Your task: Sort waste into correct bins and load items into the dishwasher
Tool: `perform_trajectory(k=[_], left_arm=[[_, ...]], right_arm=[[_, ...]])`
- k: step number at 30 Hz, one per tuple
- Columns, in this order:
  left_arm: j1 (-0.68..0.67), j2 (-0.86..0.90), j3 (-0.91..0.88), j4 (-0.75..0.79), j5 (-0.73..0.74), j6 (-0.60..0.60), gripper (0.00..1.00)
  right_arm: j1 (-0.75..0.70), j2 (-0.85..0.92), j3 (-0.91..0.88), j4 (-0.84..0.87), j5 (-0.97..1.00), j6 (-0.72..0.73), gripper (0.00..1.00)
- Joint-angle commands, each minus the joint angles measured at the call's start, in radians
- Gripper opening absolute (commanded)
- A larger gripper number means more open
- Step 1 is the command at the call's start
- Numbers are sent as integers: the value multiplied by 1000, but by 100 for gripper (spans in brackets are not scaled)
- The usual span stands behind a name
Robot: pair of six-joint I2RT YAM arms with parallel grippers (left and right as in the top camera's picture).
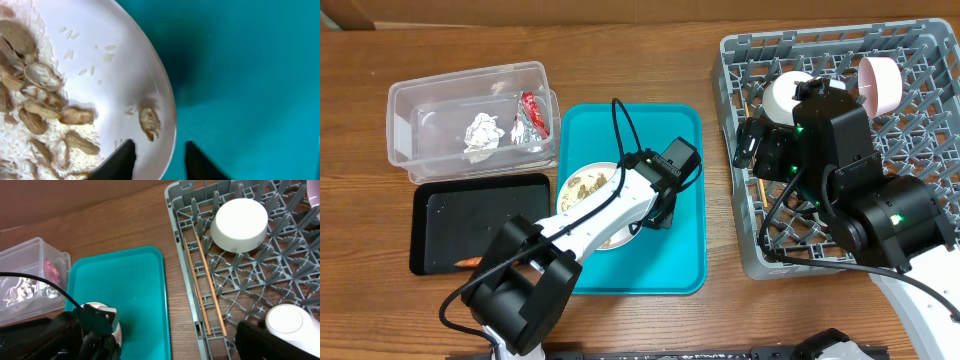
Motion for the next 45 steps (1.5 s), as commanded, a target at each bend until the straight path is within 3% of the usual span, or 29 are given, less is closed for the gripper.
perform_trajectory(k=[1,7,10,14,26,38,45], left_arm=[[-3,11,-12,5,-2,7,45],[0,11,-8,5,34,18,47],[0,11,-8,21,63,18,33],[-3,11,-11,48,60,18,4],[0,11,-84,139,39,43,4],[0,11,90,-34,31,44,4],[0,13,55,14,-25,42,21]], right_arm=[[-2,-2,6,4,10,2,100],[-2,-2,6,4,10,2,100],[-2,-2,6,4,10,2,100],[-2,-2,6,4,9,2,100],[-2,-2,6,4,10,2,100],[-2,-2,6,4,10,2,100],[-2,-2,6,4,10,2,100]])
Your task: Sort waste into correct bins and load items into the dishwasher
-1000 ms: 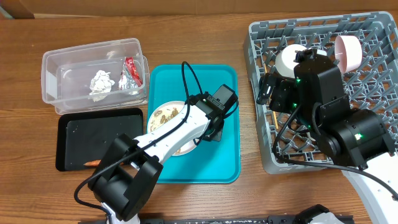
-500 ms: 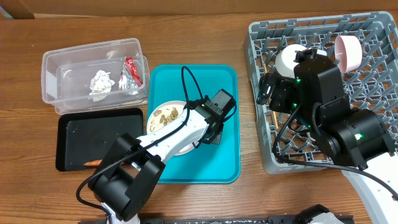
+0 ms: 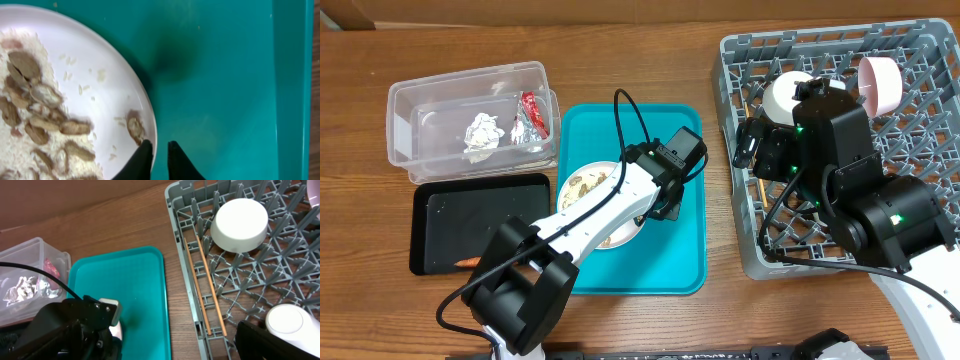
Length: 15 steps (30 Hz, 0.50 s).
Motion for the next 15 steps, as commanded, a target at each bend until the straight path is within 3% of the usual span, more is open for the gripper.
perform_trajectory(k=[1,3,9,11,15], left_arm=[[0,14,-30,36,-40,-3,29],[0,21,-55,74,-35,-9,38],[0,79,-82,127,-33,-3,36],[0,105,-82,127,-32,0,30],[0,110,-79,128,-33,4,6]], right_arm=[[-2,-2,6,5,10,2,100],[-2,-2,6,5,10,2,100],[-2,-2,6,5,10,2,100],[-2,-2,6,5,10,2,100],[-2,-2,6,5,10,2,100]])
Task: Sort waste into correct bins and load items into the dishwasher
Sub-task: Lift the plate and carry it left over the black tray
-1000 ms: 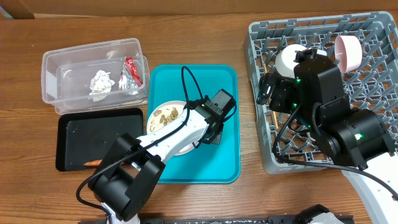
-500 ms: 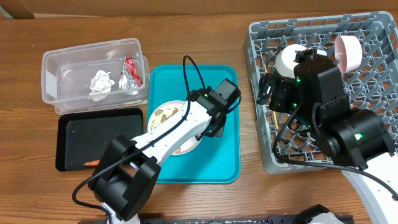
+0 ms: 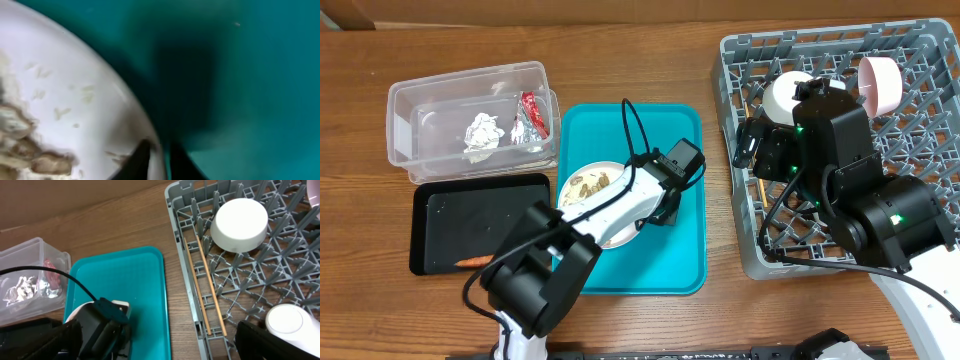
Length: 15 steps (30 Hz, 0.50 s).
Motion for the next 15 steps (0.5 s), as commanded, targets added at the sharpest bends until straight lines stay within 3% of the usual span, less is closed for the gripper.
perform_trajectory(k=[1,15], left_arm=[[-1,16,-6,7,5,6,5],[-41,16,-4,-20,-105,75,4]], right_arm=[[-2,-2,6,5,10,2,100],[-2,-2,6,5,10,2,100]])
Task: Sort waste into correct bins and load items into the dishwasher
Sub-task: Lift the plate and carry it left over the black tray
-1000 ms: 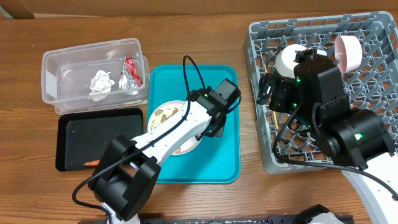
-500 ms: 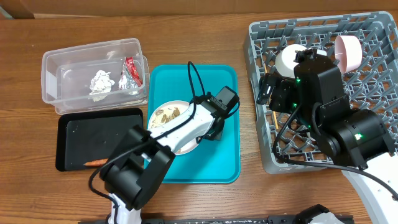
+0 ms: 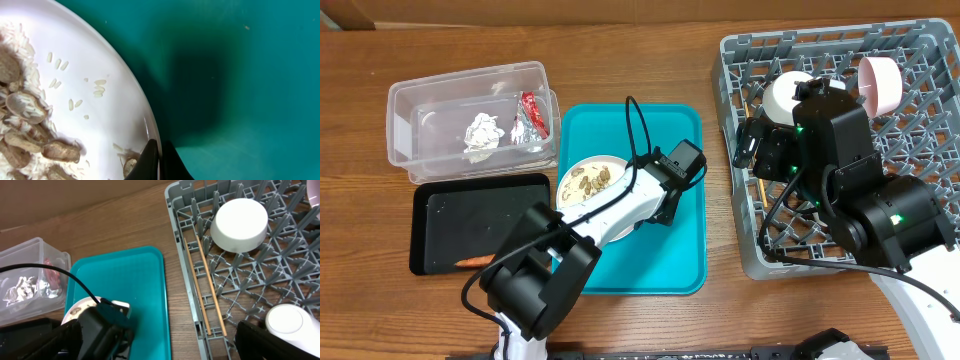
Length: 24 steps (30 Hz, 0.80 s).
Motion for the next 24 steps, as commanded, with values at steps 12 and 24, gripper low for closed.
perform_trajectory(k=[12,24], left_arm=[[-146,13,-3,-104,-191,-107,4],[-151,-112,-3,-166,-327,-108,4]], right_arm=[[-2,-2,6,5,9,2,100],[-2,-2,6,5,10,2,100]])
